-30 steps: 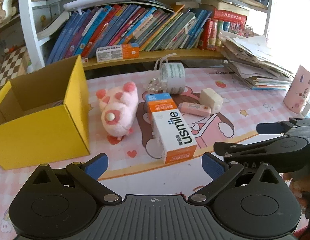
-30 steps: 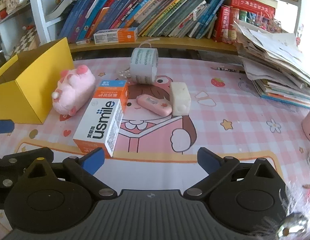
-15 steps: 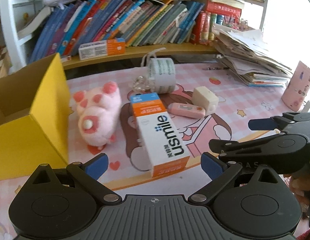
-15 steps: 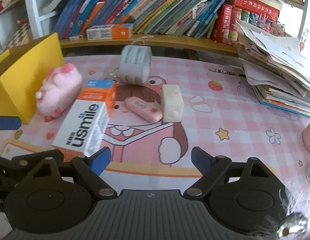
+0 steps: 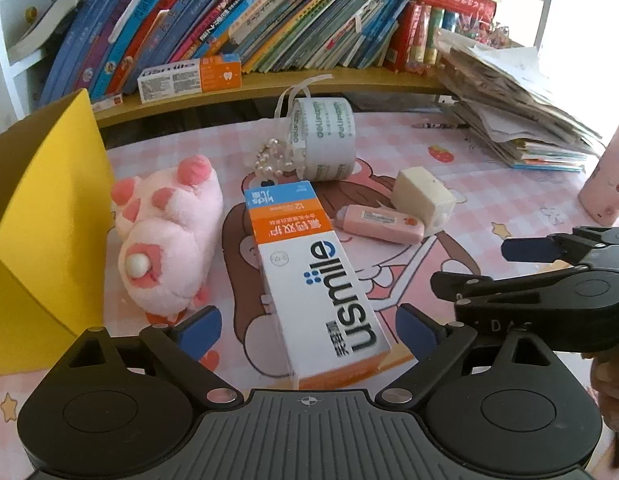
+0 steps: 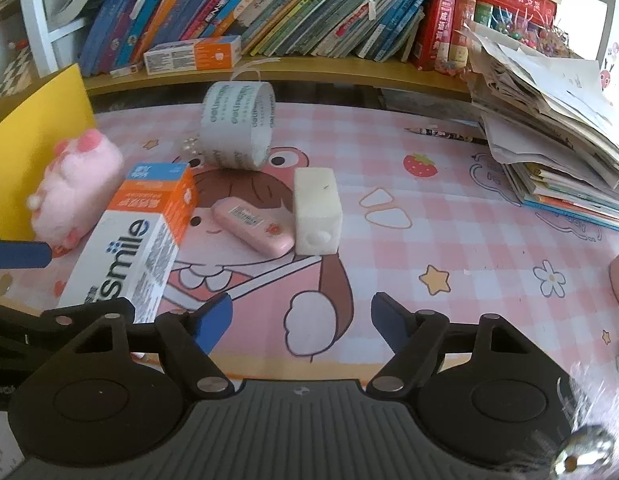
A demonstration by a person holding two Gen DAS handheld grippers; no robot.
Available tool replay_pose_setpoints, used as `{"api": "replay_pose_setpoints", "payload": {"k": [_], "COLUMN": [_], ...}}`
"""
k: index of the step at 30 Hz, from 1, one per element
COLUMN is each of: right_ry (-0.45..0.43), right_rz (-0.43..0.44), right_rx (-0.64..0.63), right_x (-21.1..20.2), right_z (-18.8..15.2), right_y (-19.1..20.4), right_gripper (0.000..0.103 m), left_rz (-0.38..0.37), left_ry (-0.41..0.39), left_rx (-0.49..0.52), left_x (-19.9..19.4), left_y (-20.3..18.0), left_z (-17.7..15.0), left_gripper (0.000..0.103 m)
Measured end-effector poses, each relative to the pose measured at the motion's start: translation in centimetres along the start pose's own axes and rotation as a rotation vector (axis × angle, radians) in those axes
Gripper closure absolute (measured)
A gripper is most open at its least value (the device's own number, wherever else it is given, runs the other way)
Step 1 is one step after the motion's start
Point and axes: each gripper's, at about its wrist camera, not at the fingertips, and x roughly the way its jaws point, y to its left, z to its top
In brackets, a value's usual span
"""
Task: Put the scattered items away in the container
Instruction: 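Reach the left tool to the usmile box while the right tool reaches the white block, then close the left tool on the usmile box while the right tool grips the white block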
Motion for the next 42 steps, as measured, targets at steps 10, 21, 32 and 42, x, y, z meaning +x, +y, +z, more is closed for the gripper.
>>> {"api": "replay_pose_setpoints", "payload": {"k": [10,21,32,42], "right_ry": [-0.026,-0.064,-0.017,-0.004], "right_rz": [0.017,0.023,0.05,0.075], "right_rx": [0.007,0.025,0.038,0.061], "right_x": [1.5,4.2,5.9,5.1], "right_z": [1.5,4.4,4.9,4.7], "right_y": [-0.6,-1.4,-1.9,-2.2], "right_gripper": [0.03,0.049,0.074,0.078], "left_rz": [0.017,0.019,0.029,-0.026], "left_ry": [0.025,0.088,0.076,0.081], "left_rx": [0.009,-0.015,0.012,-0.002], "left_x": [1.7,1.7,2.5,2.0], "left_y": [0.1,1.3,1.0,1.2], "left_z": [0.5,-0.5,0.0,-0.2], "left_gripper": [0.014,0.051,0.052,0.052]}}
